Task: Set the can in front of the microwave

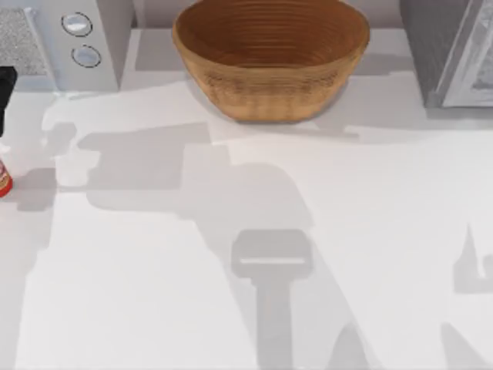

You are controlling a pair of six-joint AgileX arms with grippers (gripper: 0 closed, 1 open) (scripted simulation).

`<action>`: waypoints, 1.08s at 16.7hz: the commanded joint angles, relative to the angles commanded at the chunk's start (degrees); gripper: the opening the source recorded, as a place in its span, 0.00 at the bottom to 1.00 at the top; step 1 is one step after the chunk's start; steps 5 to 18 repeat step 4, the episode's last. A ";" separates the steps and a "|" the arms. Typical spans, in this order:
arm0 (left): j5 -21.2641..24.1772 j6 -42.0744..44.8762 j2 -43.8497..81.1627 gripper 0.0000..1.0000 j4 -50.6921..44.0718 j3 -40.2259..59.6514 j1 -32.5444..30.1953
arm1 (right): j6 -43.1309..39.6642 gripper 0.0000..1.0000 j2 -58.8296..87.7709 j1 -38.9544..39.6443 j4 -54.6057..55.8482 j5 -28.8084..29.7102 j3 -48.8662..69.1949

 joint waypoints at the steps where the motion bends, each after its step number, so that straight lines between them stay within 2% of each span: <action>1: 0.00 -0.01 -0.03 1.00 -1.31 1.31 -0.01 | 0.00 1.00 0.00 0.00 0.00 0.00 0.00; 18: -0.01 -0.03 -0.06 1.00 -3.10 3.08 -0.03 | 0.00 1.00 0.00 0.00 0.00 0.00 0.00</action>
